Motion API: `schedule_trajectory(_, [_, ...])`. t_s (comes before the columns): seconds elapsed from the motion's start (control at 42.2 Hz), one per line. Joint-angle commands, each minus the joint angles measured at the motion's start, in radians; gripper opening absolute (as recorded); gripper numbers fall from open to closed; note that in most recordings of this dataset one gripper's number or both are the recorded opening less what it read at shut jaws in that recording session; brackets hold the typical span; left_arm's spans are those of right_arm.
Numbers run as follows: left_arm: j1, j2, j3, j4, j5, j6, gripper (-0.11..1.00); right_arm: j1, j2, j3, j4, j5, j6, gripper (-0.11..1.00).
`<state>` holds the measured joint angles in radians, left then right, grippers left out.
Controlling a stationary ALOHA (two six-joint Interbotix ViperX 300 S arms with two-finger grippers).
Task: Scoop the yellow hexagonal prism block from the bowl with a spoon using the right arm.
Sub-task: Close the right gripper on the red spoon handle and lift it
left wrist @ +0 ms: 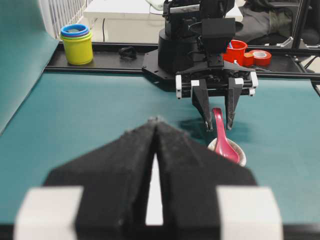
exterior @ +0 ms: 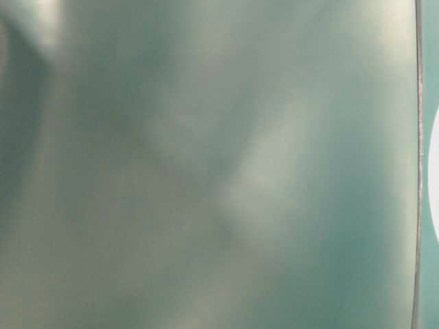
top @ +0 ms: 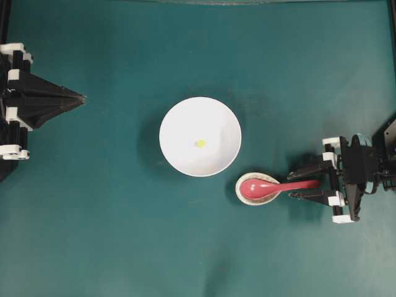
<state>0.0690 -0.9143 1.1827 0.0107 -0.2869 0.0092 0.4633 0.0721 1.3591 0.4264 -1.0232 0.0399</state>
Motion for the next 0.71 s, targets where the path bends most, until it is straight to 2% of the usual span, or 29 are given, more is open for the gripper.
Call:
schedule_trajectory(0.0, [0.003,0.008,-0.017,0.003,-0.011,-0.002,0.0,0.003,-0.006,-0.006,-0.002,-0.009,-0.002,0.5])
schedule_trajectory(0.213, [0.003,0.008,-0.017,0.003,-0.009,-0.002,0.0,0.003,-0.006,-0.006,-0.002,-0.018,-0.005,0.45])
schedule_trajectory(0.379, [0.003,0.008,-0.017,0.003,-0.008,-0.002,0.0,0.003,-0.012,-0.008,-0.005,-0.031,-0.008,0.24])
schedule_trajectory(0.545, [0.003,0.006,-0.018,0.002,-0.008,-0.009,0.0,0.003,-0.054,-0.014,-0.005,-0.031,-0.014,0.23])
schedule_trajectory(0.687, [0.003,0.003,-0.018,0.003,-0.009,-0.012,0.0,-0.003,-0.146,-0.011,-0.005,-0.014,-0.028,0.23])
